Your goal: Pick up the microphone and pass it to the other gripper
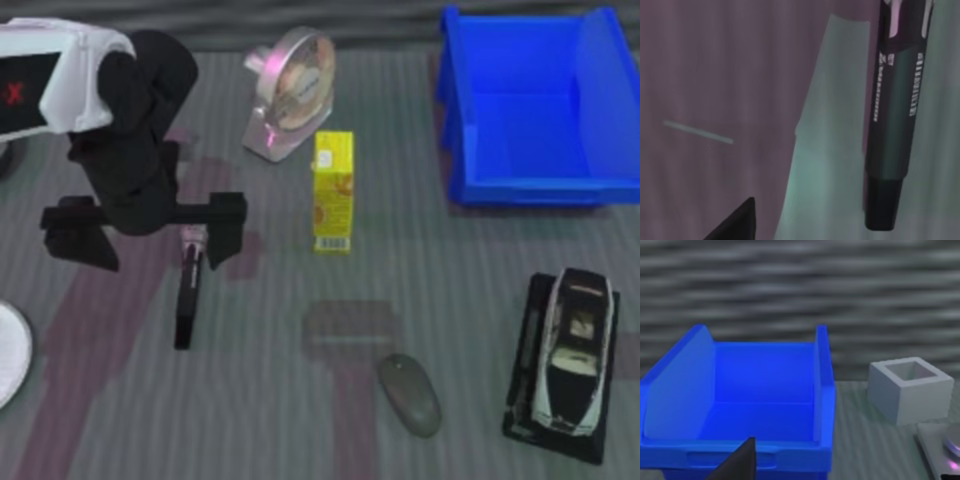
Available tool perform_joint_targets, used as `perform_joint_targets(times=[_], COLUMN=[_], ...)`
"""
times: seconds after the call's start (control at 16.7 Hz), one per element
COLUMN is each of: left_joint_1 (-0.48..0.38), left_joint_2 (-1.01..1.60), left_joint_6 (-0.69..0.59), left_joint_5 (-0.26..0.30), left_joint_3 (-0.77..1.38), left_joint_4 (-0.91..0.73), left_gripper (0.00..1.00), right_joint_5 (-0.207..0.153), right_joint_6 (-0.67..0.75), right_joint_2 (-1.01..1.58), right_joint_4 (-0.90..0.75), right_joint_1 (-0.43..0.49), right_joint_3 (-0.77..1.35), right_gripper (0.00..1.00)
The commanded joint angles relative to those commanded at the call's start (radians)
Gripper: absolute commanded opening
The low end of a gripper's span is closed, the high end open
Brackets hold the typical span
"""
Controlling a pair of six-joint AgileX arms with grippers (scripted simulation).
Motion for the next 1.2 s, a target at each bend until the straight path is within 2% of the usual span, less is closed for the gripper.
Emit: perform_joint_targets(times=[0.18,0.54,0.84,1.2], left_joint_1=[-0.002,-0.003,-0.004,-0.004], left_joint_2=[0.046,0.197,0.215,0.215], left_joint_6=[0.002,0.003,0.003,0.003], left_joint_5=[0.000,0.002,0.002,0.002], left_joint_3=[-0.026,-0.110,-0.120,-0.120], left_joint_4=[0.068,0.310,0.333,0.333], left_gripper=[1.00,1.00,1.00,0.55], right_joint_5=[0.000,0.000,0.000,0.000], right_joint_6=[0.000,0.000,0.000,0.000], right_joint_2=[0.000,0.000,0.000,0.000], right_joint_4=[0.000,0.000,0.000,0.000], right_joint_1=[0.000,0.000,0.000,0.000], right_joint_3=[0.000,0.000,0.000,0.000], right_gripper=[1.00,1.00,1.00,1.00])
